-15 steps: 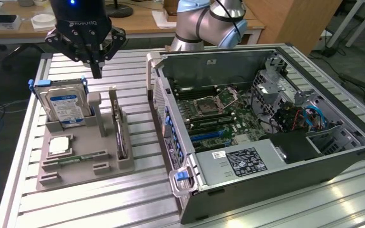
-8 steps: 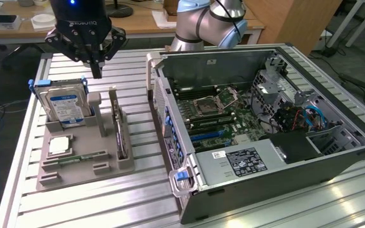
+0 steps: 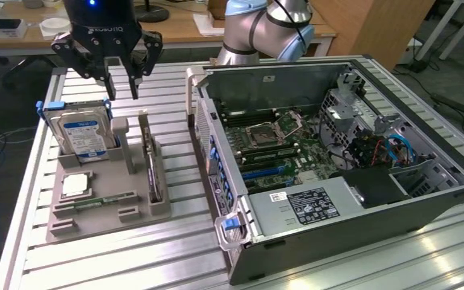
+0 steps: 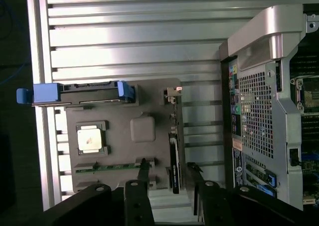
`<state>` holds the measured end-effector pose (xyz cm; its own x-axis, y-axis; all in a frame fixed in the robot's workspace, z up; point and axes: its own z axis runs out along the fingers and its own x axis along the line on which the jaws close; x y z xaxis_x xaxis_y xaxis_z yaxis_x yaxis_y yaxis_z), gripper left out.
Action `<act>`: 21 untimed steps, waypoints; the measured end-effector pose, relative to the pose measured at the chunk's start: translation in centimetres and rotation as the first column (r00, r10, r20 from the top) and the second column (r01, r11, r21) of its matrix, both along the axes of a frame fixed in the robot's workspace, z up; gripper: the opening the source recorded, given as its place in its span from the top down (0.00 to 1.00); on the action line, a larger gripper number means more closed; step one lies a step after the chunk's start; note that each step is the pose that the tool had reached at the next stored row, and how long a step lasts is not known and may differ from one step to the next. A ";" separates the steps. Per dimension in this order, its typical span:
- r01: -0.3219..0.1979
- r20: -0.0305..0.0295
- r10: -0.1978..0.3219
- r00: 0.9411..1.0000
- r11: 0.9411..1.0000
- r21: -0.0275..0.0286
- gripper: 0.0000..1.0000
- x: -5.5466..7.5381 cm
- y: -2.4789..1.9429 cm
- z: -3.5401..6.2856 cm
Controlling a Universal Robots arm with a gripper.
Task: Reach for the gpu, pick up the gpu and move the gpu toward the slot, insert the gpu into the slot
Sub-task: 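Pick up the gpu and move the gpu toward the slot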
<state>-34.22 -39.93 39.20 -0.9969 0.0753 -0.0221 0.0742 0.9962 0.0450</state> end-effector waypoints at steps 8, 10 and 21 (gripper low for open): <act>-0.047 -0.001 0.047 0.999 0.999 0.000 0.47 0.0 -0.08 -0.07; -0.072 -0.001 0.072 0.997 0.997 0.000 0.47 0.0 -0.08 -0.15; -0.079 0.000 0.079 0.997 0.997 0.000 0.47 0.5 -0.92 -1.81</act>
<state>-33.68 -40.85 37.39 -0.9998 -0.0033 -0.0216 -0.0042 0.9990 0.0450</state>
